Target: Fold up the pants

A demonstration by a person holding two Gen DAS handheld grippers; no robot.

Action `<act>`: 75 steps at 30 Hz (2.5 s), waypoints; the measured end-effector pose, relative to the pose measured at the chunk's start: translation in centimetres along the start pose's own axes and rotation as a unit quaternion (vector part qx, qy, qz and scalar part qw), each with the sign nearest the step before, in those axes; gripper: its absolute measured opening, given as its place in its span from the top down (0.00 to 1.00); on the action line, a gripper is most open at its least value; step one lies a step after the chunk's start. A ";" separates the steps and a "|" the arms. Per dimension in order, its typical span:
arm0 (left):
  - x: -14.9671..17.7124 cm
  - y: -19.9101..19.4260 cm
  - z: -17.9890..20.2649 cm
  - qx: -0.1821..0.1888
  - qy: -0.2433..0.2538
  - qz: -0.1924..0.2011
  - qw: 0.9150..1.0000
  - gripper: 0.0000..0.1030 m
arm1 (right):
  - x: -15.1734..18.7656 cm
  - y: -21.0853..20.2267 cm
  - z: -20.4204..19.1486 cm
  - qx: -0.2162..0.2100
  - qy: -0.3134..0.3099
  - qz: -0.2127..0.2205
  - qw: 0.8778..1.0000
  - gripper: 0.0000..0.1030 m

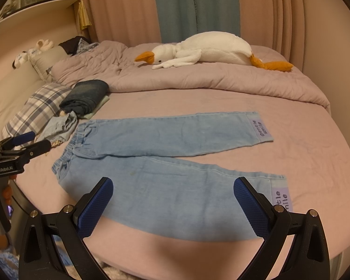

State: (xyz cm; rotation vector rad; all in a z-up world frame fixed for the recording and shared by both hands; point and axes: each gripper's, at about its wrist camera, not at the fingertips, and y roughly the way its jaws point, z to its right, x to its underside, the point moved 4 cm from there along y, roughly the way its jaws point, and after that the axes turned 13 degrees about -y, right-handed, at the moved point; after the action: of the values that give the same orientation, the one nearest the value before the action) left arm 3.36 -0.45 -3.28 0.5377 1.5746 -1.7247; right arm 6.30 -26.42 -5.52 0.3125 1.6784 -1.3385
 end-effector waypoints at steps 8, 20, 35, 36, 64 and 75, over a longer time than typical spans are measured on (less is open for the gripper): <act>0.3 0.0 0.1 0.002 0.002 0.004 1.000 0.00 | 0.2 0.1 0.3 0.000 0.001 0.000 1.000 0.01; 0.3 0.3 0.2 -0.010 0.021 0.008 1.000 0.00 | -0.2 0.2 -0.1 0.005 -0.001 0.001 1.000 0.01; 1.9 4.6 -6.9 -0.051 -0.112 -0.026 0.992 0.01 | 1.2 2.6 -2.1 -0.001 -0.041 -0.019 0.999 0.01; 2.5 5.2 -8.6 -0.062 -0.139 -0.035 0.988 0.01 | 1.5 3.4 -2.7 -0.002 -0.051 -0.035 0.998 0.01; 8.9 8.7 -20.9 -0.056 -0.320 -0.068 0.943 0.77 | 4.9 15.2 -21.5 -0.110 -0.372 -0.008 0.922 0.92; 9.3 7.4 -21.8 -0.137 -0.258 -0.070 0.954 0.31 | 5.3 15.0 -21.8 -0.180 -0.317 -0.043 0.930 0.81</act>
State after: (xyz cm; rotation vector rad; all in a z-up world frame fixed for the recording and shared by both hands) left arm -0.72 18.66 -18.57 -0.1611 1.4506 -1.5447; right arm 2.78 -3.74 -19.76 -0.3811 1.3439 -1.0092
